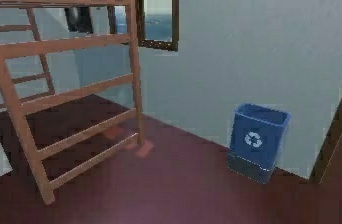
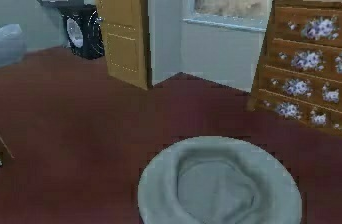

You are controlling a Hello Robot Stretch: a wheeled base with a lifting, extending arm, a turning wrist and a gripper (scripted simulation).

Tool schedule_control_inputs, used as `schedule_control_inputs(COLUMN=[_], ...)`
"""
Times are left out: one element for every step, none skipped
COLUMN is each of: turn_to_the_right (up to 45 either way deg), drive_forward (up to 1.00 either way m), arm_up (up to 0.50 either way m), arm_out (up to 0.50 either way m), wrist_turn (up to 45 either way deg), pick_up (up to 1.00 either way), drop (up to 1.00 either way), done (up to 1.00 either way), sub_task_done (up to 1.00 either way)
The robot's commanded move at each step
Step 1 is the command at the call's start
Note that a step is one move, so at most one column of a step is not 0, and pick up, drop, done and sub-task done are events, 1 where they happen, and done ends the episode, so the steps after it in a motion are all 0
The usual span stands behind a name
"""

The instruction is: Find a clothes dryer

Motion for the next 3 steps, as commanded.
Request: schedule_control_inputs(turn_to_the_right=[30.0, 0.0, 45.0], drive_forward=[0.00, 1.00, 0.00], arm_up=[0.00, 0.00, 0.00], arm_out=[0.00, 0.00, 0.00], wrist_turn=[0.0, 0.0, 0.0], pick_up=[0.00, 0.00, 0.00], drop=[0.00, 0.00, 0.00], done=[0.00, 0.00, 0.00], sub_task_done=[0.00, 0.00, 0.00])
